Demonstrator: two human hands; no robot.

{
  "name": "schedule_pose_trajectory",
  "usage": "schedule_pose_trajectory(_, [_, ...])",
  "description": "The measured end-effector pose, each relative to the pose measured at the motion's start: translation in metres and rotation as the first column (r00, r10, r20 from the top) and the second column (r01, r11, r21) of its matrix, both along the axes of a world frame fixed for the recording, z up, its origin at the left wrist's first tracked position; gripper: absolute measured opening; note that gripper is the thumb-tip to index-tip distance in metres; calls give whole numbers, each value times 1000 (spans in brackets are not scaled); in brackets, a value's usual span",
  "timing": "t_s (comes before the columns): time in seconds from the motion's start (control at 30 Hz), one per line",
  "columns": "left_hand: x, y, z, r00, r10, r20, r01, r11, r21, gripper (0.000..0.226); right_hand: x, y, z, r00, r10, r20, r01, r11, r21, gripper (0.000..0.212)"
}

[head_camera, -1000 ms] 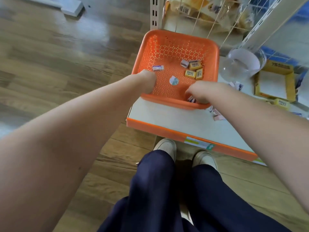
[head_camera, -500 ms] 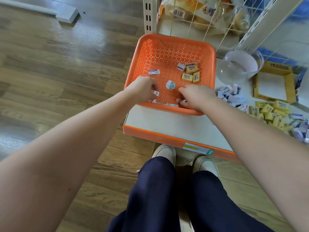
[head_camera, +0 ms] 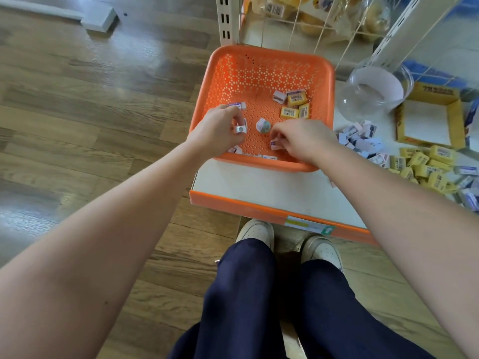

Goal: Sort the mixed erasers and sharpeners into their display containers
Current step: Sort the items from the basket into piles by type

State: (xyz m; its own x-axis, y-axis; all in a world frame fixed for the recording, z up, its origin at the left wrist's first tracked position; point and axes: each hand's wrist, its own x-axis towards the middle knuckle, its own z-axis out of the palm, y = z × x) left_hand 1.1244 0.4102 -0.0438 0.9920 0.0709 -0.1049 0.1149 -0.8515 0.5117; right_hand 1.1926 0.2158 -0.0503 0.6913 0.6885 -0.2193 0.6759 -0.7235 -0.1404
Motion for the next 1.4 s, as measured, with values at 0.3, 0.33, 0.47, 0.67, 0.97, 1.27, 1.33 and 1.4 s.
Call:
schedule_pose_trajectory(0.3, [-3,2,1,998,6,59,-4,1000,-25,30,0,2,0,998,-48,32,46,998,47,45])
schedule_pose_trajectory(0.33, [-3,2,1,998,9,63,-7,999,-32,32,0,1,0,998,-48,27,46,996,75,41])
schedule_pose_trajectory(0.47, [-3,3,1,992,43,114,-37,998,-59,38,-2,-1,2,997,-75,-10,75,960,268,27])
schedule_pose_trajectory(0.67, [-1,1,-1,986,71,151,-59,995,-84,41,-4,-4,5,991,-135,-16,128,887,444,16])
schedule_pose_trajectory(0.97, [5,-6,11,991,71,115,-68,997,-28,43,-16,-23,15,951,-306,-45,255,694,673,20])
schedule_pose_trajectory(1.27, [22,-143,37,967,-176,184,195,977,-89,39,-42,-157,28,804,-588,-87,516,618,593,18])
schedule_pose_trajectory(1.33, [30,-173,38,952,-235,196,248,968,-44,40,-47,-182,25,778,-622,-86,547,605,579,17])
schedule_pose_trajectory(1.4, [39,-198,34,939,-297,174,281,953,111,40,-51,-203,23,746,-658,-102,588,579,566,19])
